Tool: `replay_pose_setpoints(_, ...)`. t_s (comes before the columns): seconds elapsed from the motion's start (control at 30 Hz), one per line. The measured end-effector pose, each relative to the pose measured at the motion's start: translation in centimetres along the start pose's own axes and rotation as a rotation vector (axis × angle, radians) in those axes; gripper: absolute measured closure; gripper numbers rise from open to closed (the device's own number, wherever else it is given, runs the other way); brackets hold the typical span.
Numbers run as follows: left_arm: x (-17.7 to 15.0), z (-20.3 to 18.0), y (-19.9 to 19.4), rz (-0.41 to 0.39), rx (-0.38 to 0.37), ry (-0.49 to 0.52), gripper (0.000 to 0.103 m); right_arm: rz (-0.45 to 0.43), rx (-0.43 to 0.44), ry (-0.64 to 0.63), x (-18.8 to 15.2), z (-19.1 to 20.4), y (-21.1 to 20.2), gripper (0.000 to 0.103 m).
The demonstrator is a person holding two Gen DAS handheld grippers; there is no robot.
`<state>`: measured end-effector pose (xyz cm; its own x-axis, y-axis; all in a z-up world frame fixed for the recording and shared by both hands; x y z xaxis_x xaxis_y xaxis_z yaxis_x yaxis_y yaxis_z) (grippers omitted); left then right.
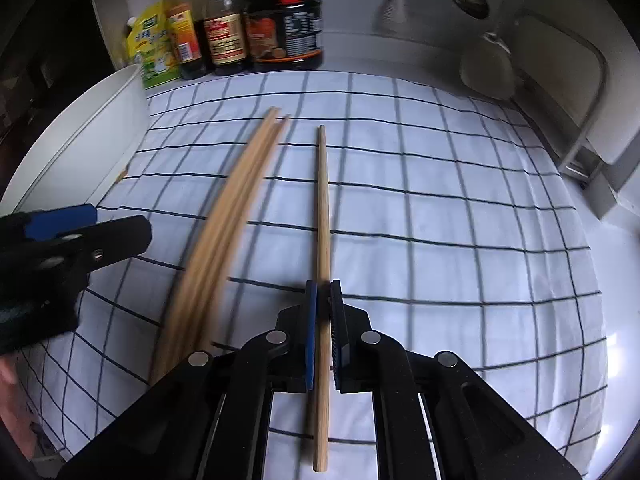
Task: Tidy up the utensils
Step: 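Grasp one chopstick from the bundle with the right tool, then grasp another chopstick with the left tool while the right tool holds its own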
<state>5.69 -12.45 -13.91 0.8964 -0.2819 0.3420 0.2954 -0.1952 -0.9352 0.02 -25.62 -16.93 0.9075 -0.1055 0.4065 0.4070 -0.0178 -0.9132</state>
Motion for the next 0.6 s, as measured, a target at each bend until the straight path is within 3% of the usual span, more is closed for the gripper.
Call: replay_pose_setpoints(0.6,0.4,-0.5,3.1,0.024,0.042,-0.003,0.034,-0.007,0.007,0.034,-0.4,-1.7,-0.5,0.096)
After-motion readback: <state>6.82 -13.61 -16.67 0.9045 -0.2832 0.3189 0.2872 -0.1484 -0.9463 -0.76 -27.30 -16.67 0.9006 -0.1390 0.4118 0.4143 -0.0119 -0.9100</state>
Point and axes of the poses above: each gripper's, at about its wrist camera, not at the fingertips, and y roughly the way its jaws point, z to its left, x to its top, the point moved 3 cm from there along y, roughly the way its jaws point, and after that the axes turned 8 degrees about z, right-handed, at the moved point
